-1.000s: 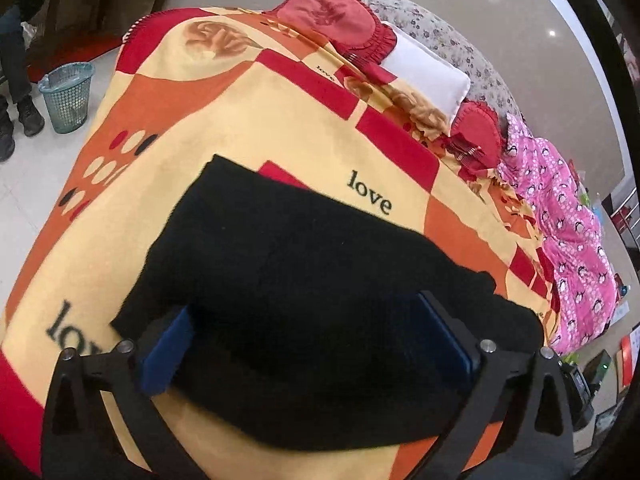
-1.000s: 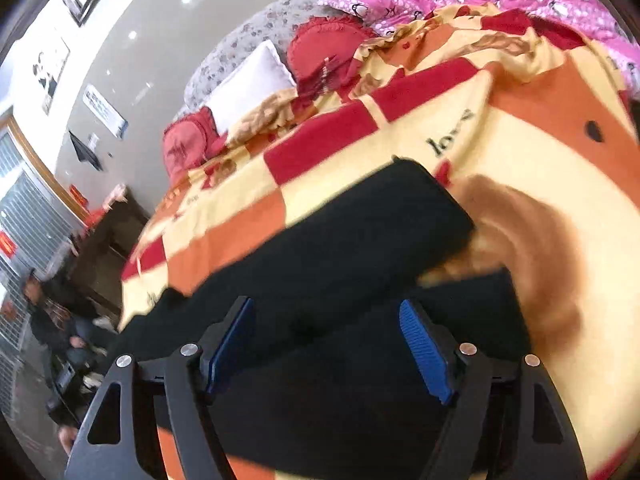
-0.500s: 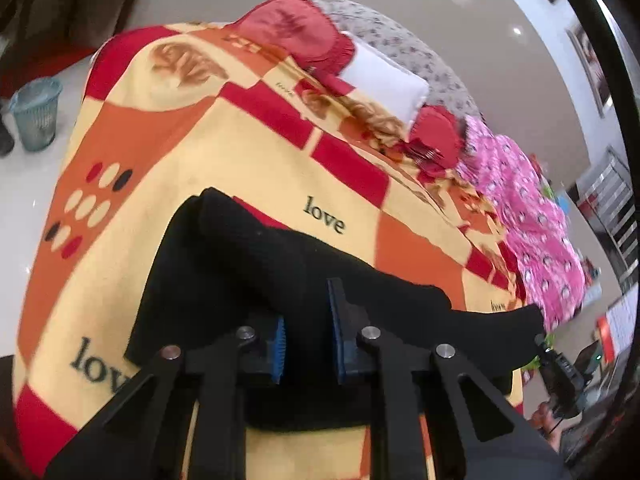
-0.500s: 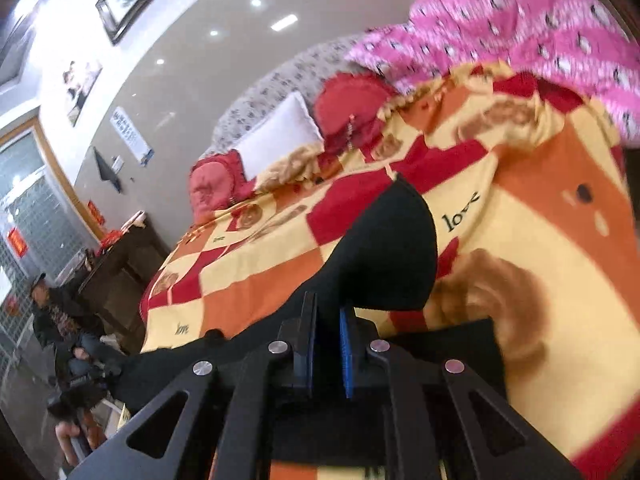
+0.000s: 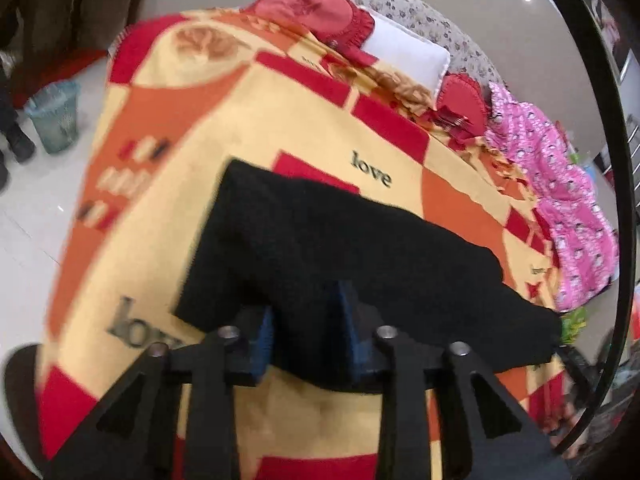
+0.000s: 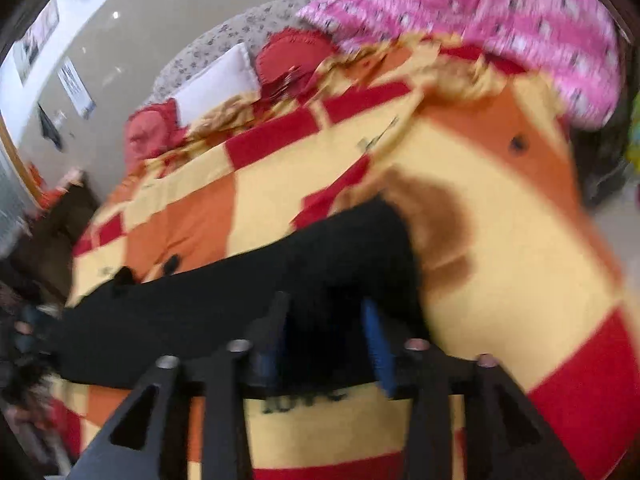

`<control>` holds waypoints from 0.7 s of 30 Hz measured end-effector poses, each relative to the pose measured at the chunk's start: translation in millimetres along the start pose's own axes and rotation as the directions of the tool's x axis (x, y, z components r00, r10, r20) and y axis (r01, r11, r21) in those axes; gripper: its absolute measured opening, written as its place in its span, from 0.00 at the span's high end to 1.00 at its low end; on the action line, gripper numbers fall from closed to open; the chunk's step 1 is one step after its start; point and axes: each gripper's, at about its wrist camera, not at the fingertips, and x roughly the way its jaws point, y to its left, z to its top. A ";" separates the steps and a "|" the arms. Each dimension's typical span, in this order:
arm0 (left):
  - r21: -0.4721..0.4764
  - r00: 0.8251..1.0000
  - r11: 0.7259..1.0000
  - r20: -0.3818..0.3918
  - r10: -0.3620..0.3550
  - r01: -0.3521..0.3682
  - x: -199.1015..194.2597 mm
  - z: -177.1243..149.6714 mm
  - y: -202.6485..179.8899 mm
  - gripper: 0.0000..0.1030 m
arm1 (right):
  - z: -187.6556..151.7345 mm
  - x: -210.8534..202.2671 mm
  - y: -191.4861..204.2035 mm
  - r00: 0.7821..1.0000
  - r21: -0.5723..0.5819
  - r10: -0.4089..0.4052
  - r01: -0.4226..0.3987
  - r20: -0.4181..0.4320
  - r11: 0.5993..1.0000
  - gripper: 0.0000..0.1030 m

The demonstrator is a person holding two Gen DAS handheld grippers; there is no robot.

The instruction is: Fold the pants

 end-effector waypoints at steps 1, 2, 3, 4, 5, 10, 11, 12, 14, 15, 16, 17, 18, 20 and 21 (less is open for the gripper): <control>0.018 1.000 1.000 0.014 0.011 -0.011 -6.9 1.8 -2.5 0.69 | 3.8 -7.6 1.2 0.999 -0.012 -0.034 0.034 0.021 0.999 0.53; 0.026 1.000 1.000 0.022 0.014 -0.015 -10.1 2.8 -4.0 0.68 | 5.5 -14.5 2.7 0.998 -0.017 -0.050 0.051 0.039 0.999 0.53; 0.034 0.999 0.999 0.034 0.025 -0.026 -14.3 3.4 -6.2 0.68 | 9.4 -20.1 4.5 0.997 -0.021 -0.056 0.058 0.058 0.998 0.53; 0.043 0.998 0.998 0.050 0.043 -0.045 -19.0 4.6 -9.3 0.68 | 12.2 -27.1 8.1 0.995 -0.028 -0.057 0.059 0.080 0.998 0.53; 0.057 0.996 0.996 0.070 0.064 -0.068 -24.1 5.7 -13.1 0.67 | 14.1 -30.1 10.9 0.995 -0.034 -0.053 0.056 0.089 0.998 0.52; 0.091 0.969 0.985 0.213 0.128 -0.150 -53.0 8.6 -23.5 0.41 | 20.3 -34.9 43.9 0.994 -0.115 0.028 -0.016 0.107 0.993 0.42; 0.094 0.965 0.983 0.227 0.134 -0.158 -55.2 9.7 -24.4 0.41 | 19.9 -30.4 54.2 0.994 -0.142 0.060 -0.047 0.092 0.989 0.42; 0.102 0.961 0.980 0.238 0.142 -0.170 -57.5 11.0 -25.7 0.41 | 19.7 -25.3 63.1 0.994 -0.163 0.077 -0.064 0.077 0.985 0.42; 0.122 0.958 0.976 0.246 0.146 -0.180 -58.3 12.4 -30.3 0.41 | 17.8 -13.8 78.3 0.993 -0.195 0.107 -0.096 0.046 0.976 0.42; 0.130 0.961 0.976 0.242 0.137 -0.172 -56.0 12.9 -32.8 0.41 | 16.6 -9.5 84.3 0.992 -0.204 0.125 -0.115 0.033 0.972 0.42; 0.137 0.963 0.977 0.236 0.130 -0.165 -53.1 13.1 -35.6 0.41 | 14.5 -0.6 93.8 0.987 -0.215 0.158 -0.153 0.004 0.965 0.42; 0.144 0.966 0.976 0.228 0.126 -0.161 -49.9 12.8 -39.0 0.41 | 12.1 6.7 101.4 0.984 -0.221 0.177 -0.177 -0.021 0.959 0.42; 0.155 0.969 0.976 0.217 0.120 -0.155 -43.5 12.5 -42.9 0.41 | 9.8 12.0 107.0 0.982 -0.226 0.187 -0.191 -0.039 0.955 0.42; 0.170 0.973 0.974 0.201 0.112 -0.148 -34.1 10.3 -50.0 0.41 | 3.9 23.8 121.0 0.977 -0.240 0.202 -0.214 -0.074 0.947 0.42; 0.176 0.976 0.974 0.189 0.106 -0.140 -28.8 8.8 -53.6 0.40 | 0.4 31.2 129.8 0.972 -0.248 0.210 -0.229 -0.100 0.941 0.42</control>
